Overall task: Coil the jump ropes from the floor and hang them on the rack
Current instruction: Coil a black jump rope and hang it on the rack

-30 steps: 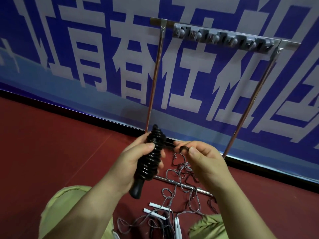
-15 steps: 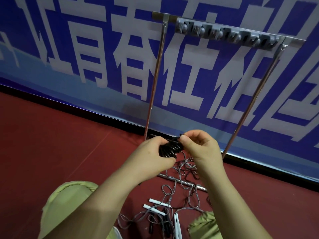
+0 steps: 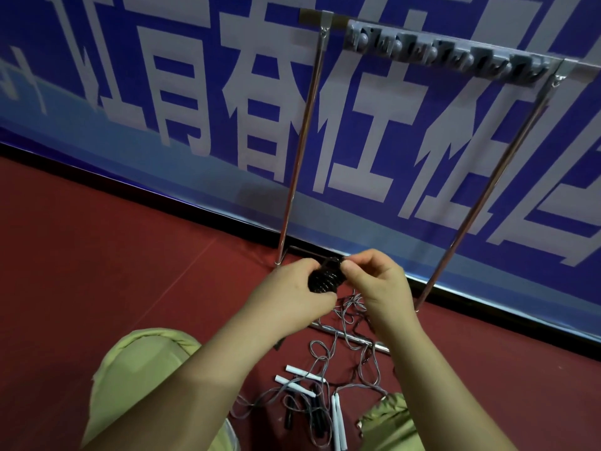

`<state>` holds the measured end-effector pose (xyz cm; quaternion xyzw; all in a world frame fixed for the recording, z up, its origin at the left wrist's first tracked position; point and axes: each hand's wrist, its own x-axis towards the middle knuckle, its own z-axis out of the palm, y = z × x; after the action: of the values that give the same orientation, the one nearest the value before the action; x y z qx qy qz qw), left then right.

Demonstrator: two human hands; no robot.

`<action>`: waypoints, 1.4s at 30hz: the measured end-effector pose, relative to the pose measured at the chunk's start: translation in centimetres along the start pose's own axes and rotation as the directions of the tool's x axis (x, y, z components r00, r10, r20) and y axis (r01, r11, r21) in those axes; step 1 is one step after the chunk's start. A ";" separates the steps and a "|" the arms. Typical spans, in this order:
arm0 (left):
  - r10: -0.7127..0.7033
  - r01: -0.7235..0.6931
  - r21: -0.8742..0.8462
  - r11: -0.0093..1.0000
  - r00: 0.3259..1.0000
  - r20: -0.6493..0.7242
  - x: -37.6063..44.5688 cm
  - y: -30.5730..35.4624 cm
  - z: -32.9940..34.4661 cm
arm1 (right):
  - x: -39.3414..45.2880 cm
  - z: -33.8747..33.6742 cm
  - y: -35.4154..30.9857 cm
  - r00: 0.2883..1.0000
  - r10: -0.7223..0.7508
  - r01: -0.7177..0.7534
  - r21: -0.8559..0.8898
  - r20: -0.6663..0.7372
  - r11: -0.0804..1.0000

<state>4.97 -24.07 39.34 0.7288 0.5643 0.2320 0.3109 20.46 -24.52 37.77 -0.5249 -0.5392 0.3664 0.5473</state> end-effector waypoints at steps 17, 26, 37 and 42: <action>0.160 -0.116 -0.475 0.872 0.986 0.053 -1.4 -1.6 1.1 | 1.5 -1.4 0.5 0.797 0.363 -0.560 0.365 0.483 0.744; 0.245 -0.120 -0.682 0.721 0.965 0.088 -1.3 -0.9 0.7 | 1.6 -2.1 -1.7 0.830 0.246 -0.404 0.236 0.501 0.884; 0.271 -0.071 -0.836 0.543 0.958 0.094 -2.0 0.8 0.3 | -1.2 -3.5 -1.4 0.917 -0.014 -0.134 0.341 0.399 0.930; 0.308 -0.024 -0.835 0.550 0.935 0.175 -1.3 1.1 -0.4 | -0.4 -4.0 -3.0 0.920 0.059 -0.219 0.381 0.389 0.898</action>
<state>5.06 -25.45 40.41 0.5768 0.2641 0.3820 0.6721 23.77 -26.18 41.15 -0.3556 -0.5014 0.6034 0.5080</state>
